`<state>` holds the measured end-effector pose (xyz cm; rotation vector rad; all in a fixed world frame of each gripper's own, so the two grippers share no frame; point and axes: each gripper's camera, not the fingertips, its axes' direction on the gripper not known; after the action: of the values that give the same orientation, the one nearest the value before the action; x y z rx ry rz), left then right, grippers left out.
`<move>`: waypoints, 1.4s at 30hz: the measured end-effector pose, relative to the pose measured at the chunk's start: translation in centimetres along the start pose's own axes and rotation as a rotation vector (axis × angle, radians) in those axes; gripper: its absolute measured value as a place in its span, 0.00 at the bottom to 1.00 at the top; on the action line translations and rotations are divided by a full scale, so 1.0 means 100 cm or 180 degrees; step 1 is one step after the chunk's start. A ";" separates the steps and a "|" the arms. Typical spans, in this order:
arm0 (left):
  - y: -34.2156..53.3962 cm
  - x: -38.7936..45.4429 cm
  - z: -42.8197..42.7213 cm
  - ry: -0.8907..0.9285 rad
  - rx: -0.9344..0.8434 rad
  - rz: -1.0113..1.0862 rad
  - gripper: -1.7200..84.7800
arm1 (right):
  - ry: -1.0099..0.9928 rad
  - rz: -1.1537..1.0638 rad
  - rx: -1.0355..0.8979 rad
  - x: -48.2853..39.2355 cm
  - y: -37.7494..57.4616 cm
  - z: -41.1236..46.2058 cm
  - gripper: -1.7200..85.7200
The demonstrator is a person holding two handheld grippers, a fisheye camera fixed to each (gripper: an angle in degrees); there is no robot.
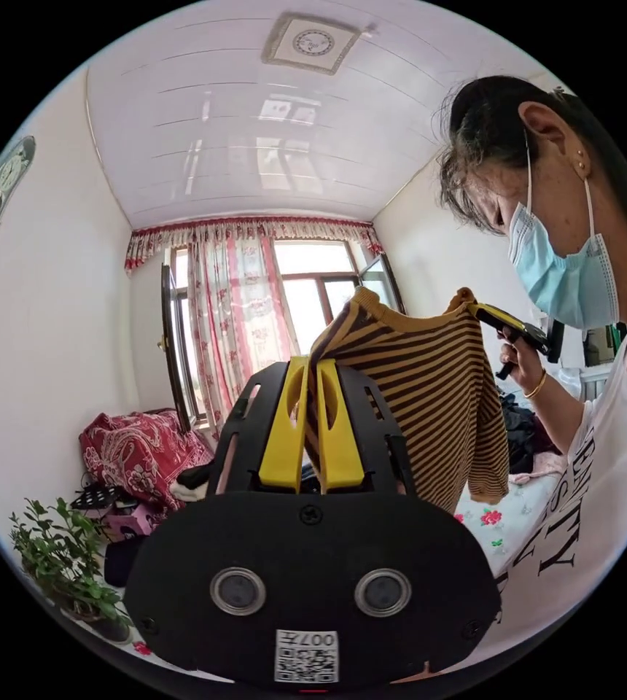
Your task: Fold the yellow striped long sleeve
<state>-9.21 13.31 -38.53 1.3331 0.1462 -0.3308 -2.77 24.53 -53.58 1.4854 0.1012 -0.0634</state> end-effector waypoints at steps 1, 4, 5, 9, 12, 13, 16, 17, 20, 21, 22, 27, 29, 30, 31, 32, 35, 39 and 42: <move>-0.006 0.003 0.004 -0.0012 0.0031 0.0039 0.01 | 0.0026 -0.0030 -0.0003 0.003 -0.004 0.004 0.02; -0.014 0.003 0.036 -0.0128 -0.0088 0.0046 0.01 | 0.0000 -0.0066 -0.0213 0.011 -0.001 0.031 0.02; -0.013 -0.001 0.058 -0.0169 -0.0222 -0.0007 0.01 | -0.0025 -0.0060 -0.0347 0.014 0.005 0.049 0.02; 0.009 -0.026 0.168 -0.0186 -0.0880 -0.0265 0.03 | 0.0042 -0.0094 -0.0874 0.022 0.044 0.126 0.03; 0.065 -0.057 0.284 -0.0224 -0.1889 -0.0654 0.10 | -0.0006 0.0340 -0.1567 0.040 0.106 0.206 0.05; 0.095 -0.067 0.317 -0.0359 -0.2417 -0.0754 0.12 | 0.0002 0.0568 -0.1922 0.049 0.139 0.231 0.06; 0.173 -0.075 0.341 -0.0616 -0.3173 -0.0974 0.10 | -0.0088 0.1034 -0.2607 0.068 0.228 0.247 0.08; 0.203 -0.073 0.333 -0.0631 -0.3324 -0.1042 0.08 | -0.0175 0.1267 -0.2874 0.073 0.267 0.239 0.09; 0.280 -0.056 0.299 -0.0364 -0.3788 -0.1329 0.09 | -0.0400 0.1752 -0.3615 0.067 0.365 0.198 0.11; 0.295 -0.051 0.291 -0.0284 -0.3890 -0.1408 0.09 | -0.0392 0.1802 -0.3782 0.063 0.384 0.187 0.11; 0.320 -0.038 0.277 -0.0095 -0.4077 -0.1534 0.11 | -0.0334 0.1878 -0.4126 0.054 0.417 0.167 0.11; 0.360 0.037 0.268 0.0613 -0.4762 -0.1405 0.17 | 0.0020 0.1910 -0.4715 0.027 0.481 0.126 0.12; 0.366 0.069 0.293 0.0607 -0.5069 -0.0988 0.14 | 0.0113 0.1852 -0.5067 0.020 0.507 0.136 0.12; 0.363 0.072 0.299 0.0705 -0.5022 -0.0881 0.13 | 0.0172 0.1827 -0.5139 0.019 0.513 0.140 0.11; 0.357 0.073 0.310 0.0726 -0.4970 -0.0755 0.07 | 0.0268 0.1626 -0.5071 0.018 0.511 0.147 0.10; 0.357 0.070 0.325 0.0766 -0.5158 -0.0677 0.03 | 0.0326 0.1477 -0.5235 0.020 0.514 0.159 0.08; 0.328 0.036 0.336 0.1042 -0.5054 -0.0692 0.02 | 0.0673 0.1107 -0.5462 0.048 0.513 0.183 0.05; 0.284 -0.059 0.324 0.0616 -0.4865 -0.1134 0.01 | 0.1240 0.1635 -0.5102 0.124 0.495 0.177 0.05; 0.241 -0.150 0.307 -0.0288 -0.4549 -0.1370 0.01 | 0.1297 0.2045 -0.4948 0.164 0.484 0.165 0.06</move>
<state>-18.25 -9.41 -4.62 -0.1420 0.4846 -0.4989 19.03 12.53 -6.02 -0.0944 -0.0198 0.6976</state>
